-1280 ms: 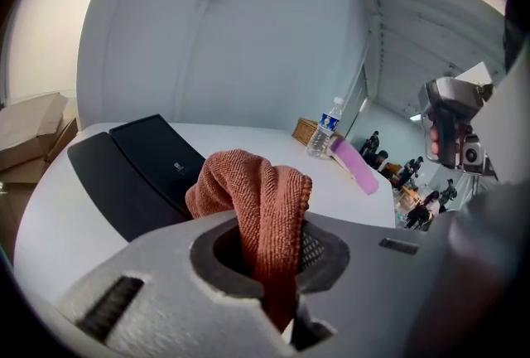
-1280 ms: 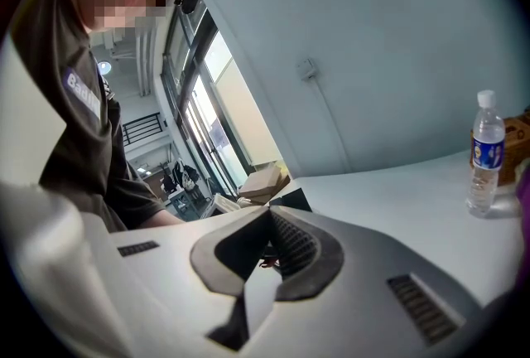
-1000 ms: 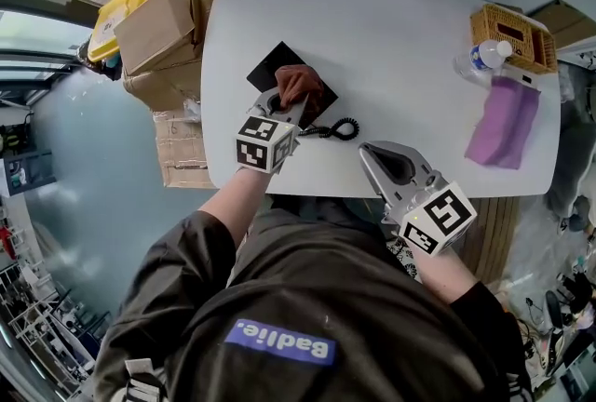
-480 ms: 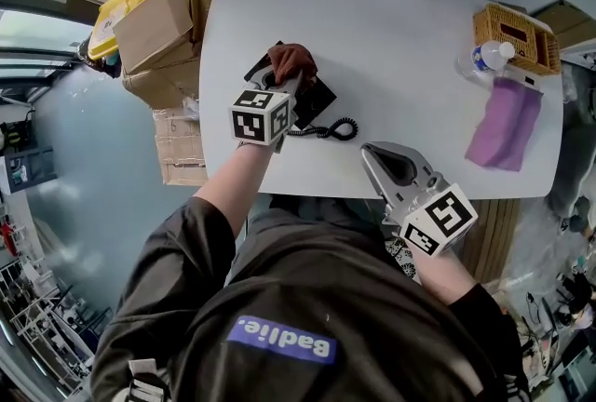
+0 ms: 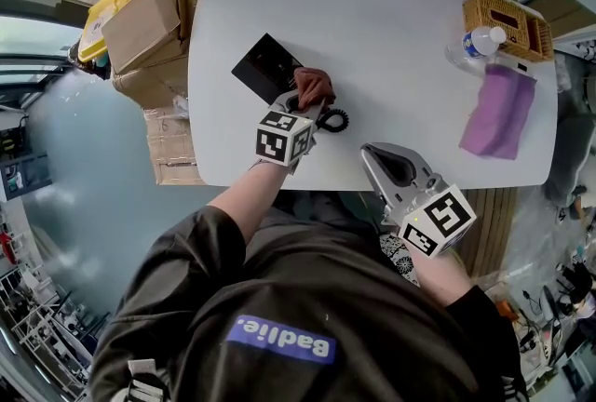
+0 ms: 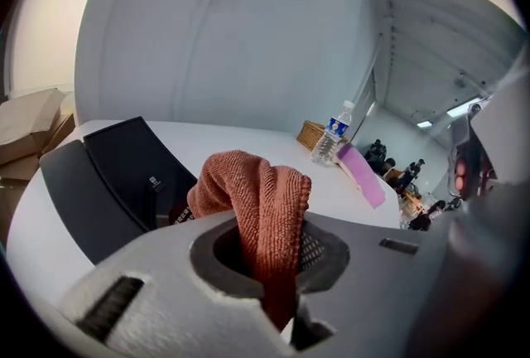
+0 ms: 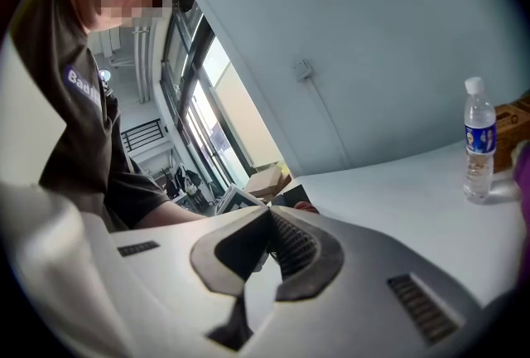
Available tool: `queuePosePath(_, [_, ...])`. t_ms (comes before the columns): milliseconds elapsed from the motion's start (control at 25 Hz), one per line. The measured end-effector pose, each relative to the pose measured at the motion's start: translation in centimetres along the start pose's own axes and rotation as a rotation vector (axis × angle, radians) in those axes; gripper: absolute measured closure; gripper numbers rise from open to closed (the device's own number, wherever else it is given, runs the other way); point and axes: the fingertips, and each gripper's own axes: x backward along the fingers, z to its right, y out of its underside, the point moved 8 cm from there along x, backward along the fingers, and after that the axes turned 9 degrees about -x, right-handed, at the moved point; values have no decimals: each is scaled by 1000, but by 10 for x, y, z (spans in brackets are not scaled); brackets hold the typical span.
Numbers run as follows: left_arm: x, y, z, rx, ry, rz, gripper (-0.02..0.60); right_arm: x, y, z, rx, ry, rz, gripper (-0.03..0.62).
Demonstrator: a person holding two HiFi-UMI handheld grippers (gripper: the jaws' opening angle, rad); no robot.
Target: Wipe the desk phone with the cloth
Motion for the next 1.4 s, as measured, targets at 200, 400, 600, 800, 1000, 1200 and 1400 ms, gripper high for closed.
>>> queuePosePath(200, [30,-14,19,-34,34,56,545,8,-4,-17,33,13,26,566])
queuePosePath(400, [95,-25,38,-58,100,132,545,7,-8,-53,59,38,77,566])
queuePosePath(600, [167,-34,42,-102,164,232,545,2,-11,-92,95,70,137,566])
queuePosePath(800, [236,-35,39,-139,177,327,545,-9,3,-138,106,85,141,566])
queuePosePath(1000, [294,-36,38,-170,209,401,545,-24,18,-179,128,80,127,566])
queuePosePath(1200, [338,-36,46,-229,238,462,545,-37,29,-210,167,67,130,566])
queuePosePath(1400, [358,-19,53,-243,251,489,545,-47,49,-232,184,58,139,566])
